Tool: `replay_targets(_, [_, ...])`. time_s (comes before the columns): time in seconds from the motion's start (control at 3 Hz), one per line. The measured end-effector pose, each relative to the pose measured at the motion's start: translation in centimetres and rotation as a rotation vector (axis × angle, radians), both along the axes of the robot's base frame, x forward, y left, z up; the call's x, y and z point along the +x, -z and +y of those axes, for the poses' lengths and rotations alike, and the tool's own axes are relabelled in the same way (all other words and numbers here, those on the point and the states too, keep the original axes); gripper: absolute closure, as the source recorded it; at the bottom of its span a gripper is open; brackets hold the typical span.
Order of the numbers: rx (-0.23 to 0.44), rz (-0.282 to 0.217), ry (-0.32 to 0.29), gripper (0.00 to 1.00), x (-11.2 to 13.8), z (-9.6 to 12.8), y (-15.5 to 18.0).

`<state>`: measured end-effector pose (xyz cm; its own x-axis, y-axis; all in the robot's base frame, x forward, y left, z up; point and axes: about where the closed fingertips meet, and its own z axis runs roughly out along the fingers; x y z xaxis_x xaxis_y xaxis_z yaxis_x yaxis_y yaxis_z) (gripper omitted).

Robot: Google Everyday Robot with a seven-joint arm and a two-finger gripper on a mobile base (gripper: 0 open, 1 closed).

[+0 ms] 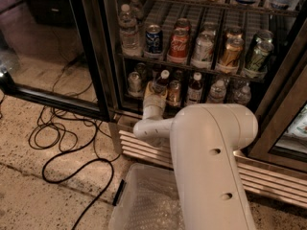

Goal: Pick blue plastic bottle from bottom shelf of fridge

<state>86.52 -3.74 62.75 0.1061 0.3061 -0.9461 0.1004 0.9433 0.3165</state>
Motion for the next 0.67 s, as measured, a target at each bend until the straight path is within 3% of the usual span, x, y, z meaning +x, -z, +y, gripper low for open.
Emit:
replay_targets(0.33, [0.021,-0.007,0.0,1.0,-0.4,0.0,-0.8])
replay_targets(0.67, [0.134,-0.019,-0.004,1.0,-2.3,-0.1,-3.5])
